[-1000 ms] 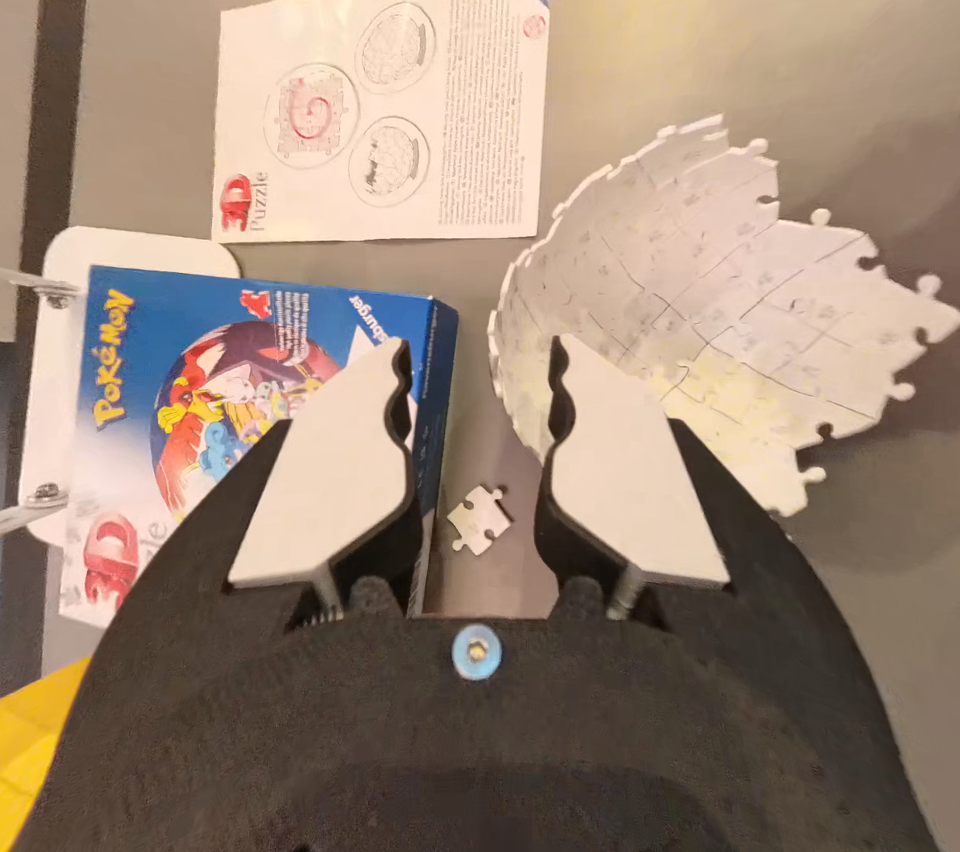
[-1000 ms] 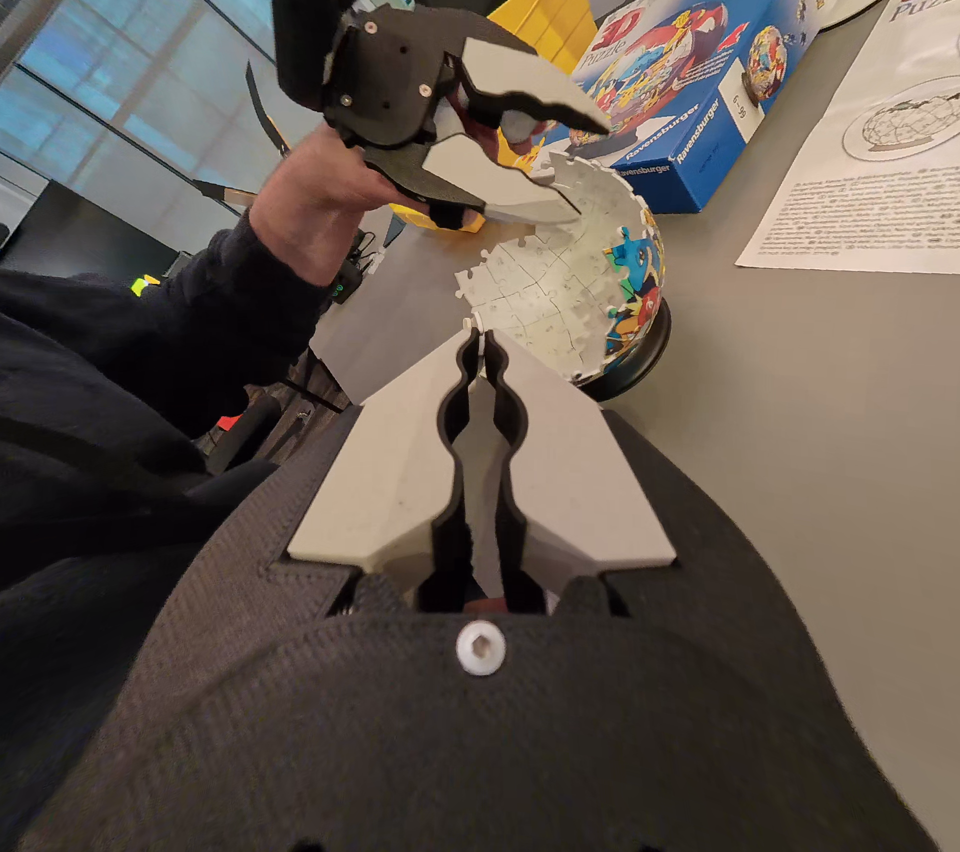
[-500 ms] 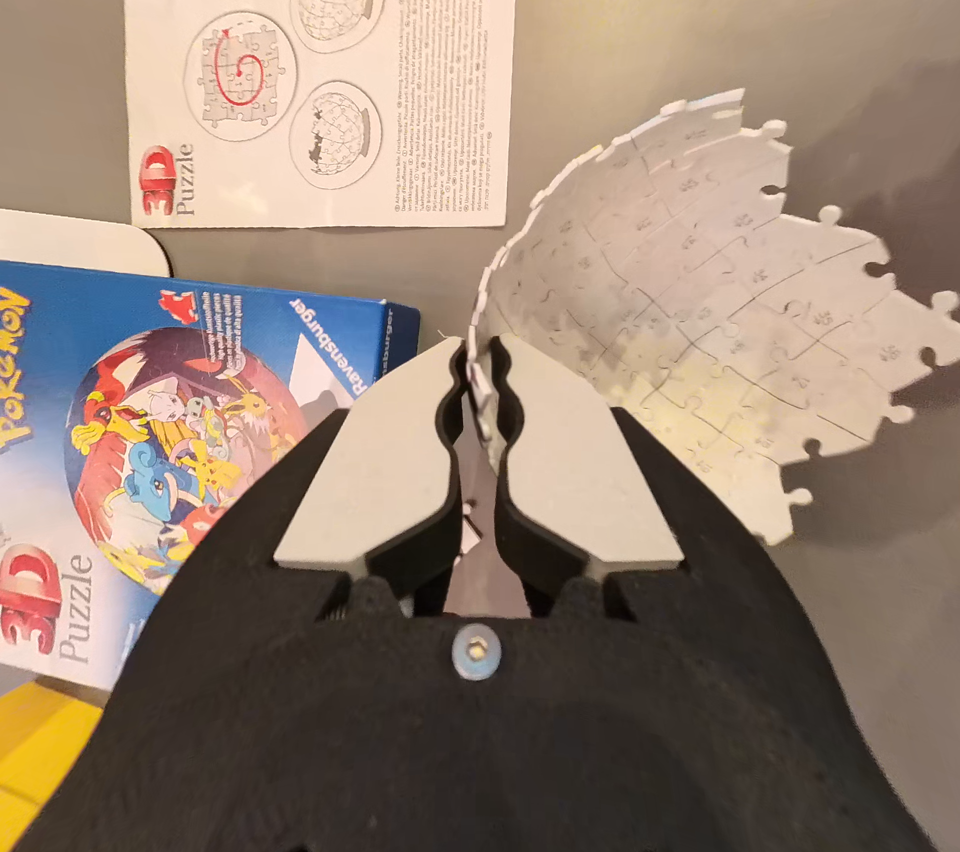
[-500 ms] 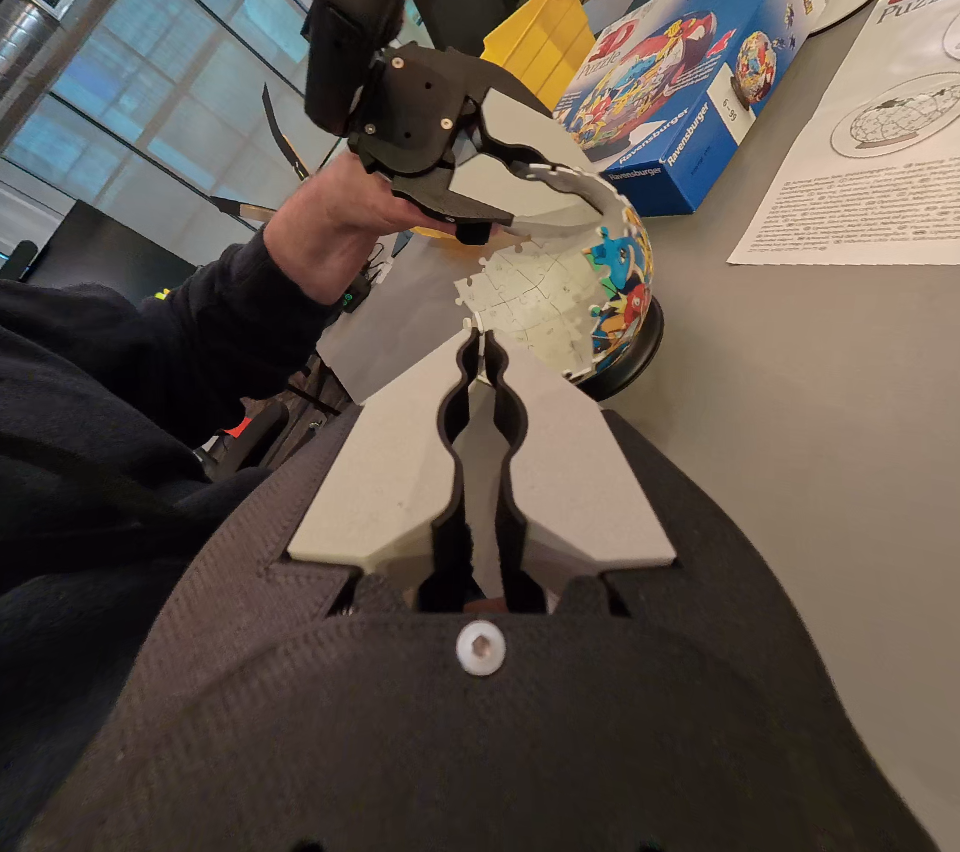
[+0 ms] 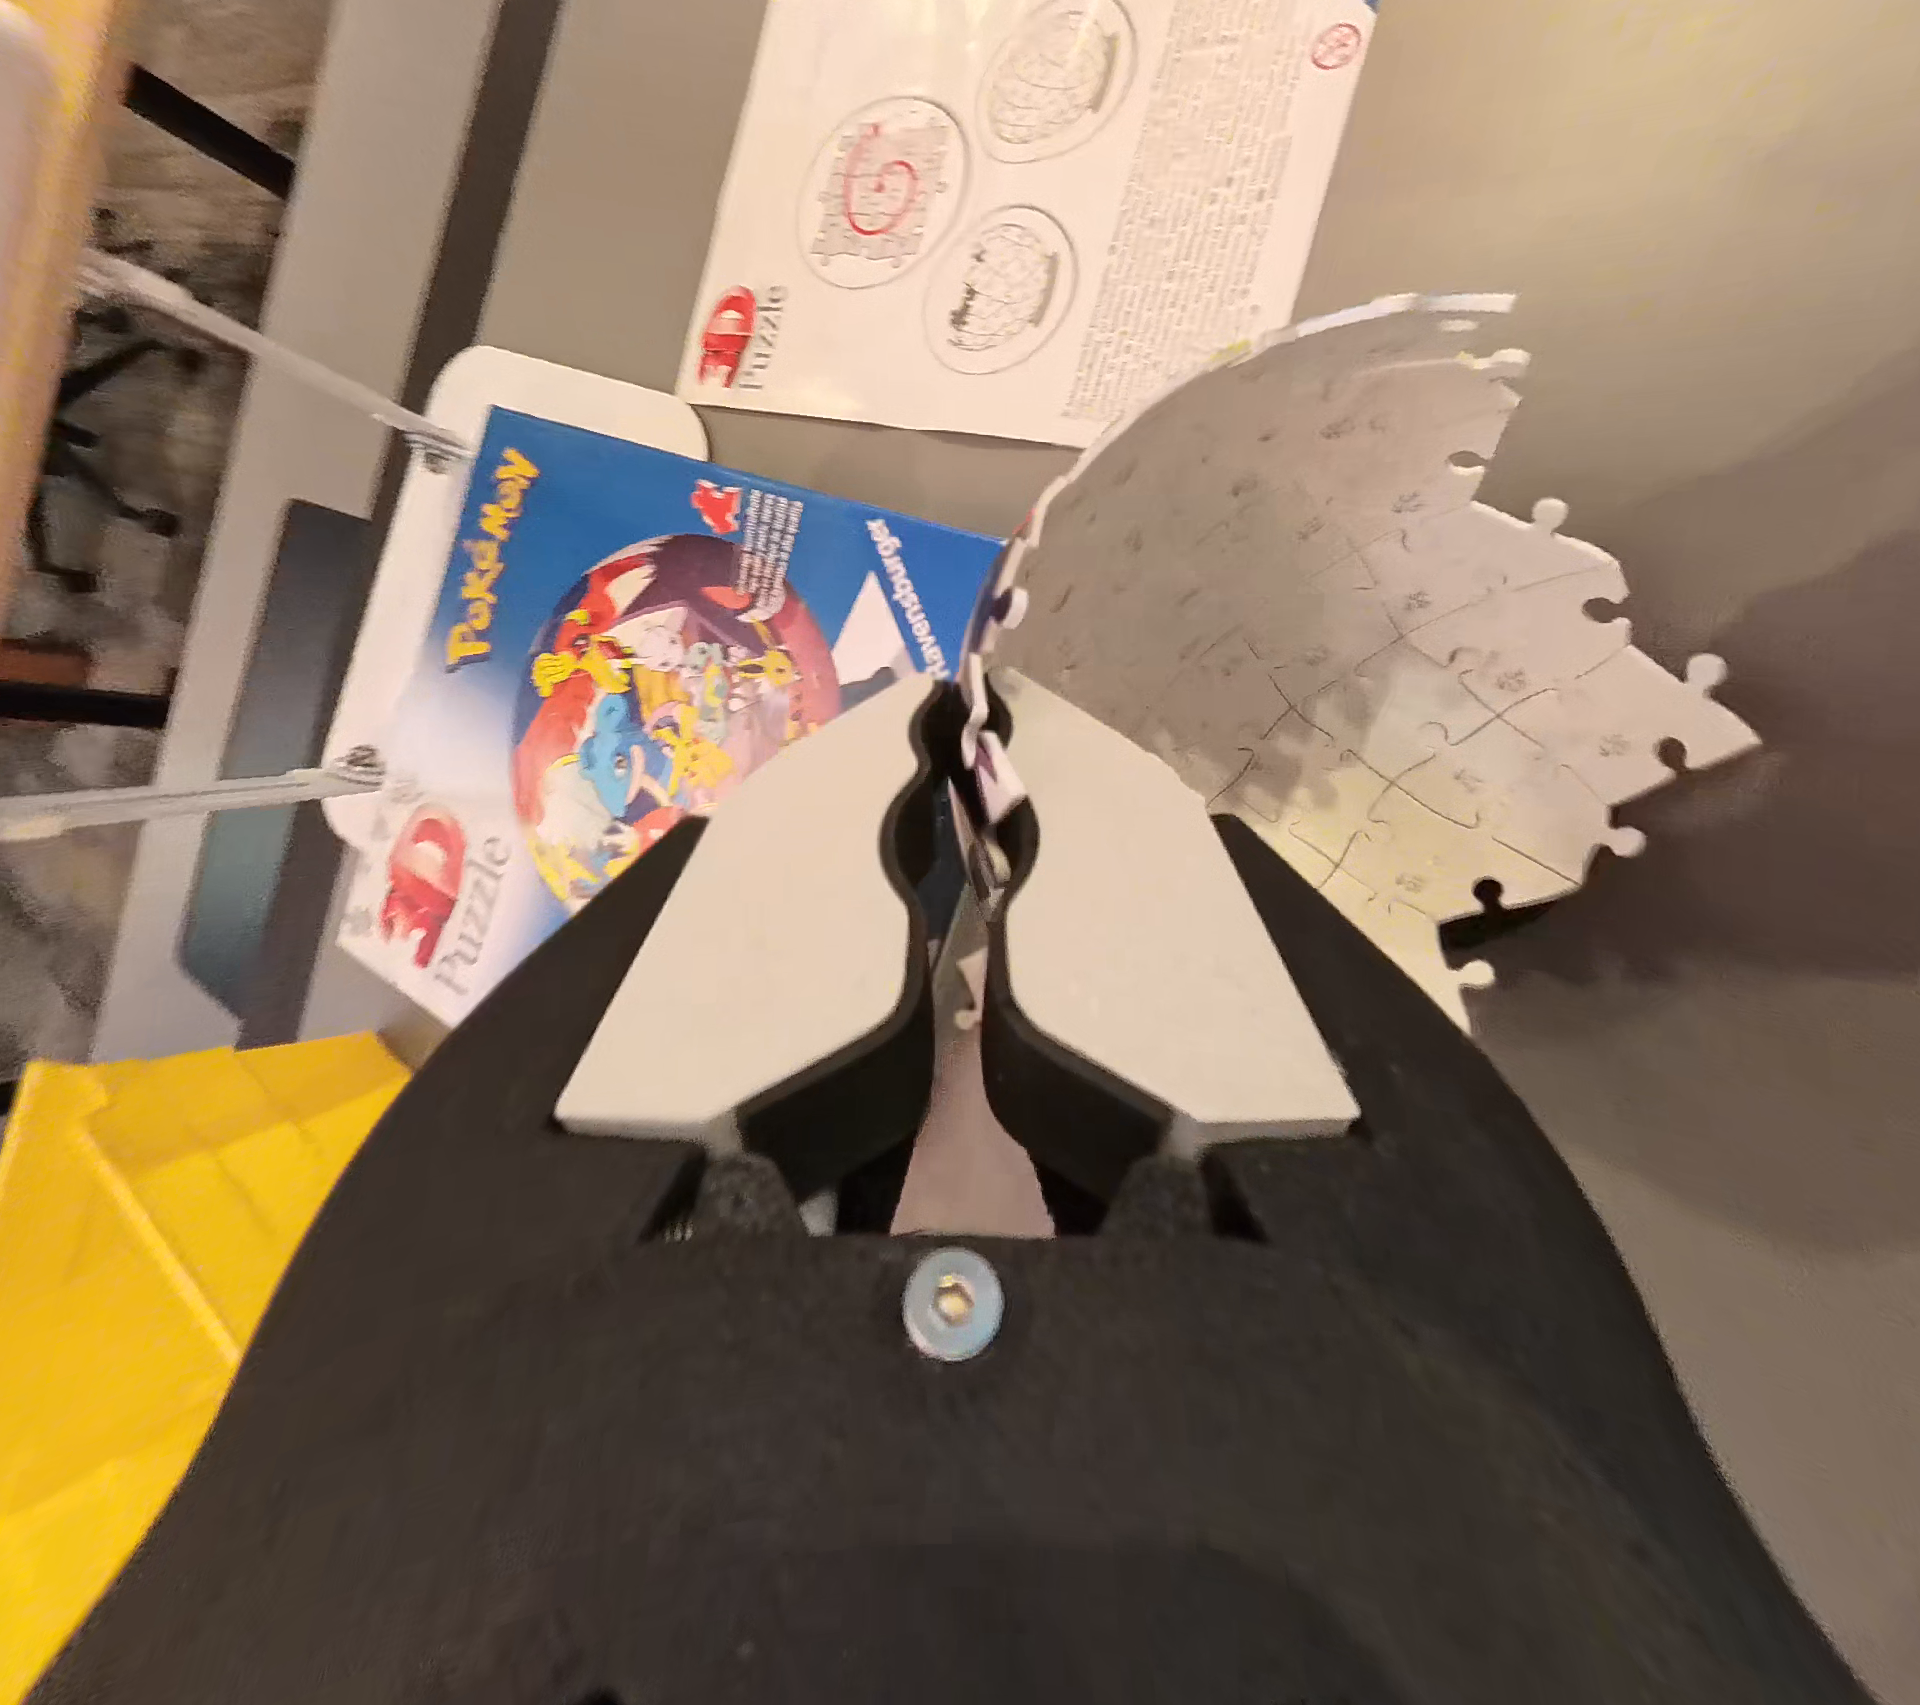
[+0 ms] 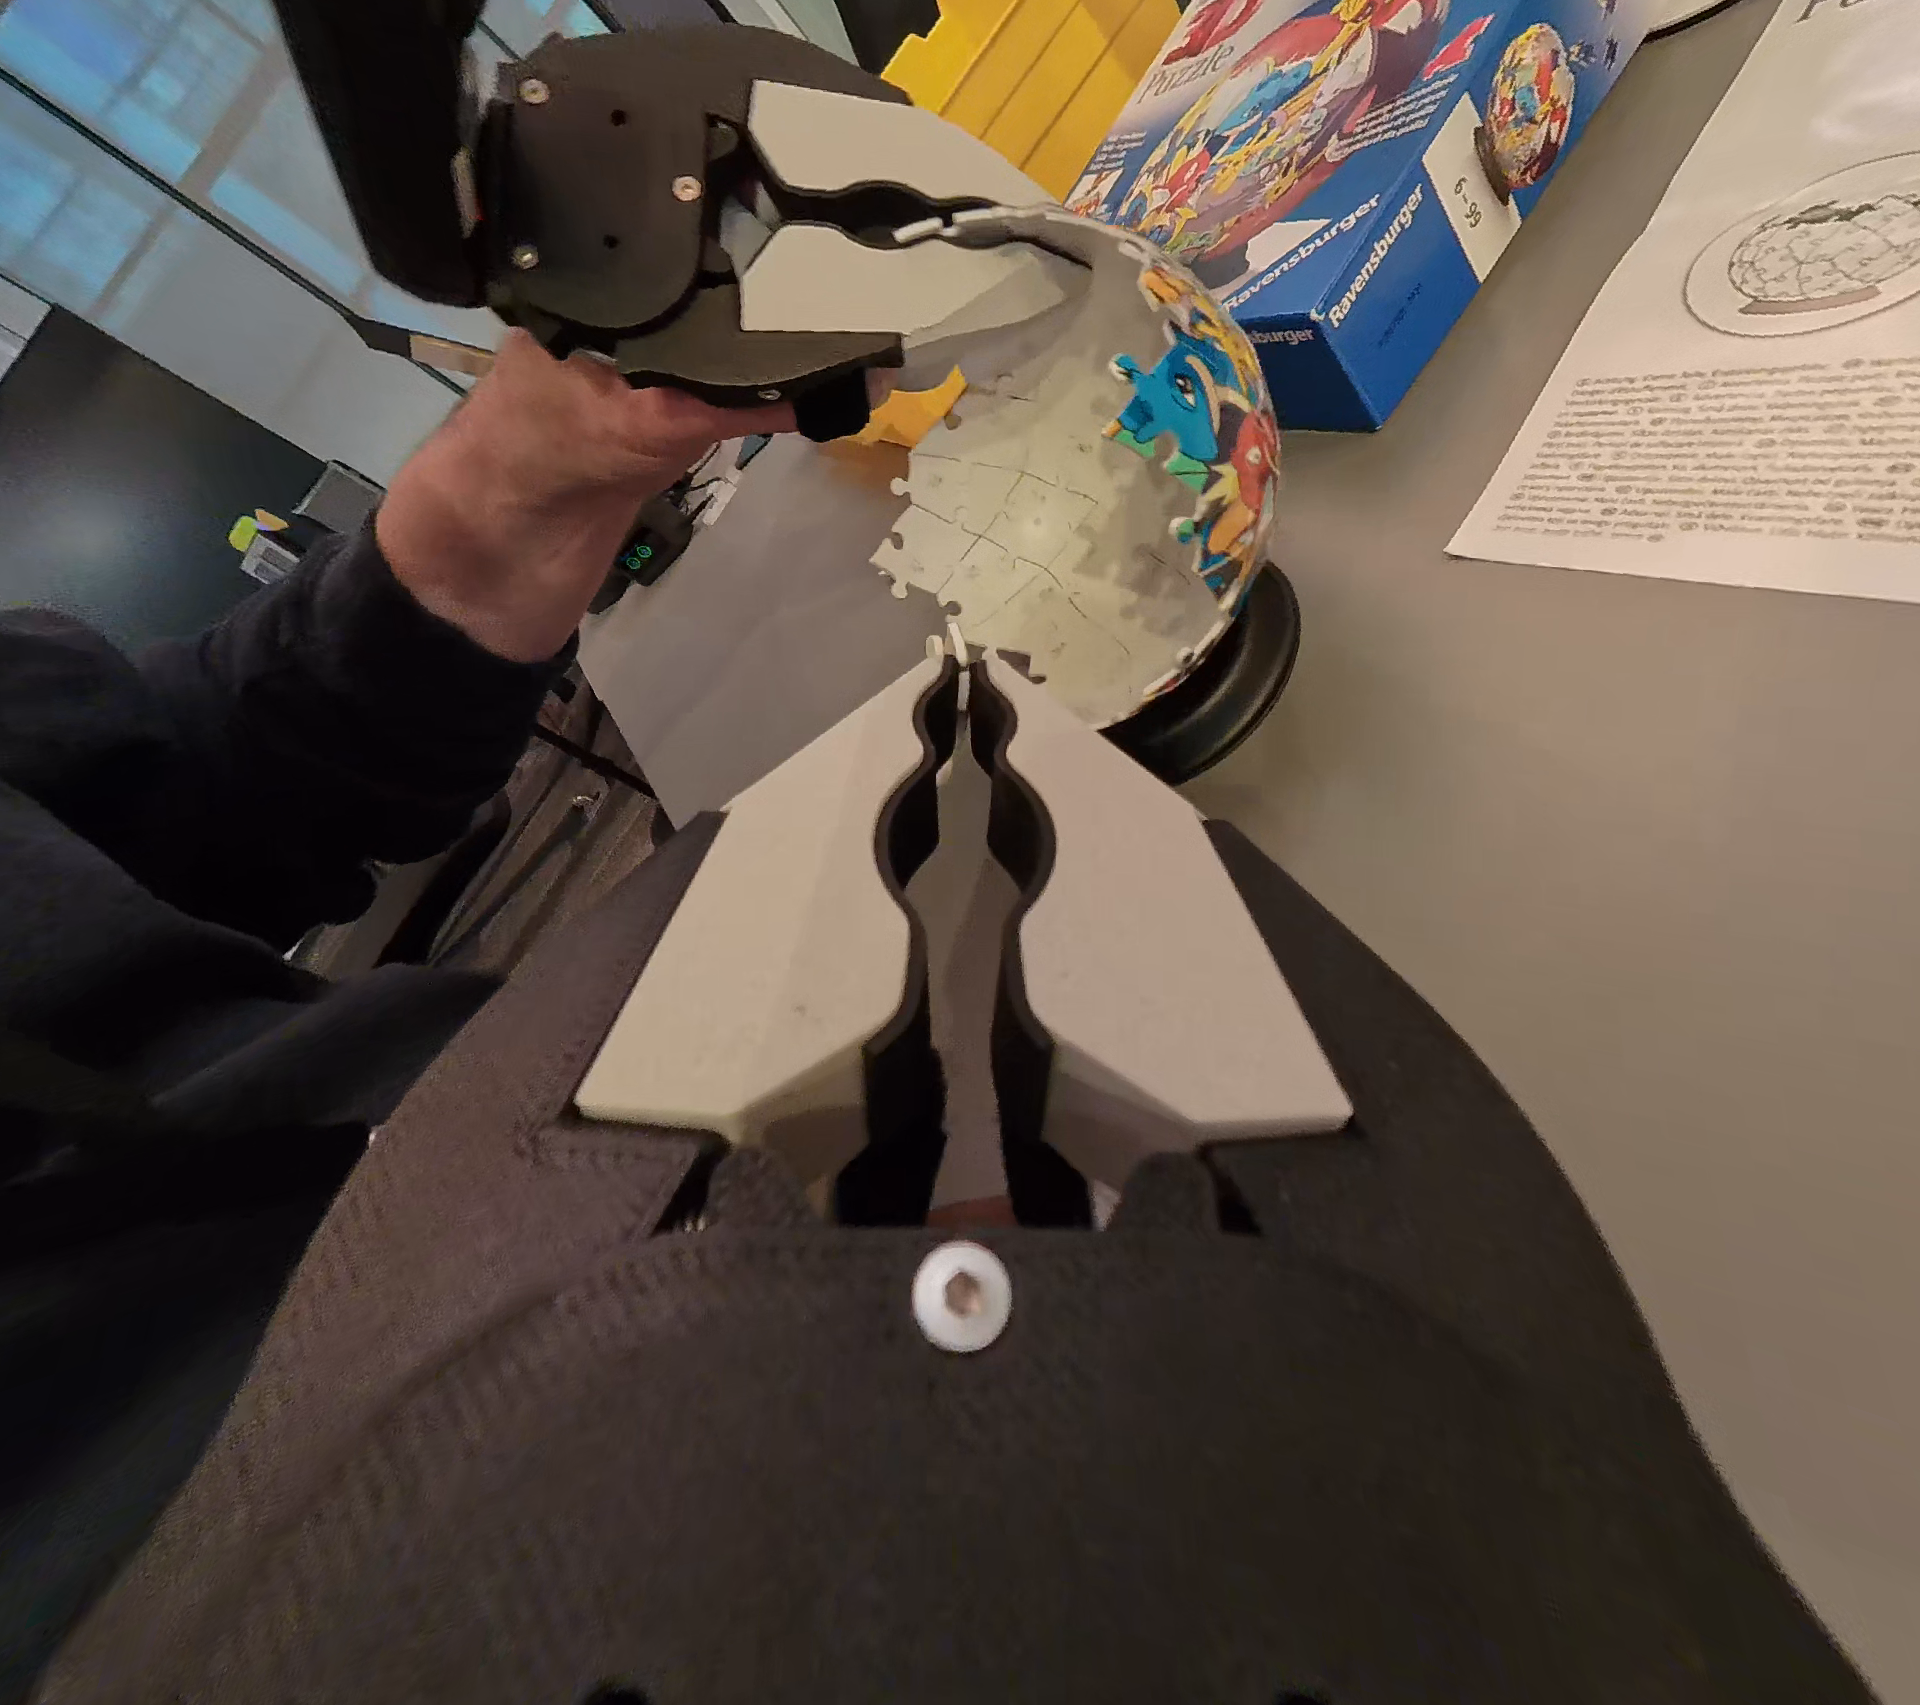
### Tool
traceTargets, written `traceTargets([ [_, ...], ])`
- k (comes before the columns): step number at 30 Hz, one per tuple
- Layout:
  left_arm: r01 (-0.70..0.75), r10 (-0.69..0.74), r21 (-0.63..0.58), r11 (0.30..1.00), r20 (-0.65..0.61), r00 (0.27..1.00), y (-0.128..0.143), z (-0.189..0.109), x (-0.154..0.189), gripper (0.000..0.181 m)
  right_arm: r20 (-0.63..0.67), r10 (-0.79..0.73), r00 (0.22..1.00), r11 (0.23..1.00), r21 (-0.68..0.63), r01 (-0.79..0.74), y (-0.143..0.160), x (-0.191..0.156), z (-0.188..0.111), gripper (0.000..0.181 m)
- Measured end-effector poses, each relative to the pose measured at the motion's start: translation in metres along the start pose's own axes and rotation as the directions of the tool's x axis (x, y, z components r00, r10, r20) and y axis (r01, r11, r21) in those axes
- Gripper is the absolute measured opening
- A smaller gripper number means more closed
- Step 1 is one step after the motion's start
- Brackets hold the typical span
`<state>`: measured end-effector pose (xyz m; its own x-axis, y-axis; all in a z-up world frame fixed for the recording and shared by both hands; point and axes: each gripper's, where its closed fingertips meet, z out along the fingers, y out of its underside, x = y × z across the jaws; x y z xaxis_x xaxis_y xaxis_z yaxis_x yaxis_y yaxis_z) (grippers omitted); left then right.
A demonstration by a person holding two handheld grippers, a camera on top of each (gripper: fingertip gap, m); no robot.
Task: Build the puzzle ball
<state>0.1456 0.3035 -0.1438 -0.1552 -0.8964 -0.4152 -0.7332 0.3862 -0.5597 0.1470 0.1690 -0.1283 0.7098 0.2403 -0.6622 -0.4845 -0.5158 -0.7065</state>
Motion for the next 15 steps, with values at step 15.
traceTargets([
  [15,-0.035,0.014,0.052,0.998,0.367,0.930,0.001,-0.027,-0.020,0.004,-0.079,-0.064,0.995,0.989,-0.142,0.052,0.017,0.028,0.054,0.000],
])
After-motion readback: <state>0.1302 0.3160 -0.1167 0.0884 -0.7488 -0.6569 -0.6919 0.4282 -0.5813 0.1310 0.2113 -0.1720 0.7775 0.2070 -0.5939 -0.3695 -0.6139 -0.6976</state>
